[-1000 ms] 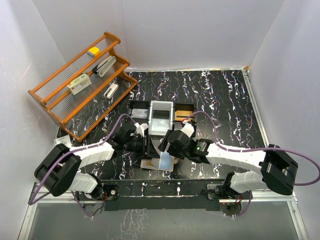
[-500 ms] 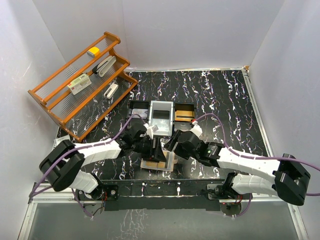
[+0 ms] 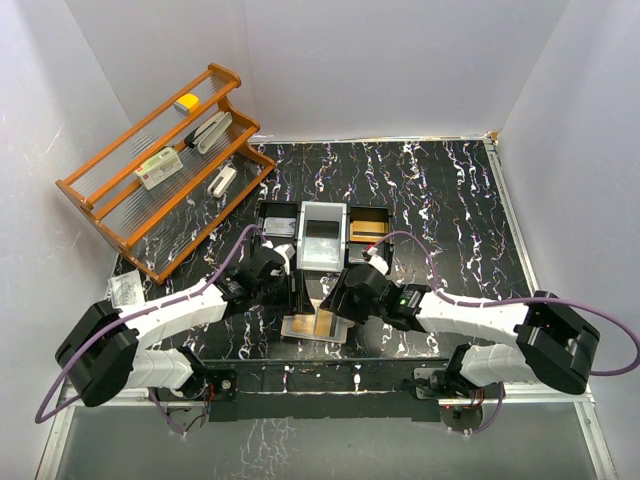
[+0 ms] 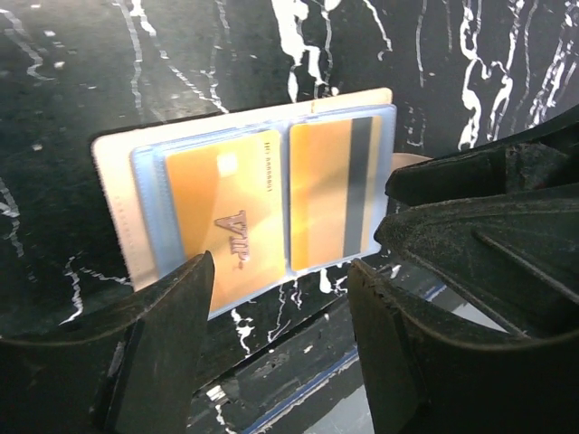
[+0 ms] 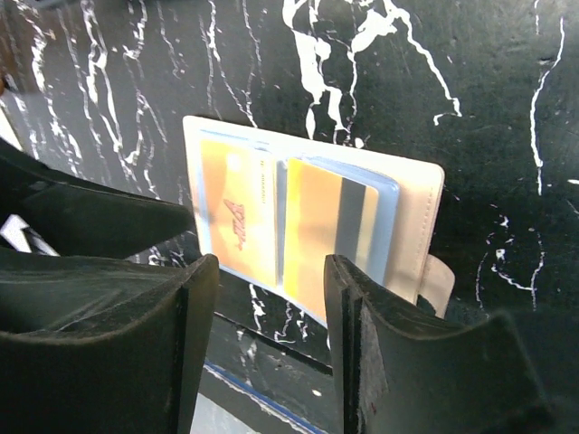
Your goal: Take the credit cards out of the card holder
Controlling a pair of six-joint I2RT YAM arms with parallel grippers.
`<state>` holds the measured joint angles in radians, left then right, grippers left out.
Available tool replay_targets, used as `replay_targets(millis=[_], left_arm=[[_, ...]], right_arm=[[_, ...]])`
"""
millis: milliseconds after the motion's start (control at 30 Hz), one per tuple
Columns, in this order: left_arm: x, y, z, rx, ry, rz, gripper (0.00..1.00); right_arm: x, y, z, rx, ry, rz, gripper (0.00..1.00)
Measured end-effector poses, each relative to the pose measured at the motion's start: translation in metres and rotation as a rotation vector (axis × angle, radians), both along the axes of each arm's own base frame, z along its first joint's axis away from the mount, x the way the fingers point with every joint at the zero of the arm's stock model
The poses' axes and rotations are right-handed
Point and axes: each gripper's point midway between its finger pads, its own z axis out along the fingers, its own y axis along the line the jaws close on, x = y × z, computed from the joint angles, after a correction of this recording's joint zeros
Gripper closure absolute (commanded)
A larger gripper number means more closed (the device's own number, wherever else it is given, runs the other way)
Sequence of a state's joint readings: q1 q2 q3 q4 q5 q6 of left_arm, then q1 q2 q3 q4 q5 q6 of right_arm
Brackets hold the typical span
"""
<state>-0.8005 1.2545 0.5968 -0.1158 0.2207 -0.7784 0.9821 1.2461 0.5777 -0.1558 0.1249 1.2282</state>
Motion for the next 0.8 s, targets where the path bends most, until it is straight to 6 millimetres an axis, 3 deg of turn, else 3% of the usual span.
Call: replay_targets(millis=[200, 333, 500, 800], left_arm=[[0.009, 0.013, 0.008, 0.035, -0.06, 0.068, 0.29], [0.015, 0.016, 0.016, 0.029, -0.096, 0.099, 0.24], [0.017, 0.017, 0.019, 0.034, -0.105, 0.112, 0.15], [0.015, 0.0, 0.024, -0.025, -0.082, 0.058, 0.25]], right_arm=[[-0.005, 0.001, -0.01, -0.024, 0.024, 0.038, 0.43], [-0.004, 0.004, -0.012, -0.021, 0.019, 0.05, 0.45], [-0.006, 0.003, -0.029, -0.032, 0.039, 0.049, 0.5], [-0.003, 0.003, -0.03, -0.005, 0.042, 0.017, 0.52]])
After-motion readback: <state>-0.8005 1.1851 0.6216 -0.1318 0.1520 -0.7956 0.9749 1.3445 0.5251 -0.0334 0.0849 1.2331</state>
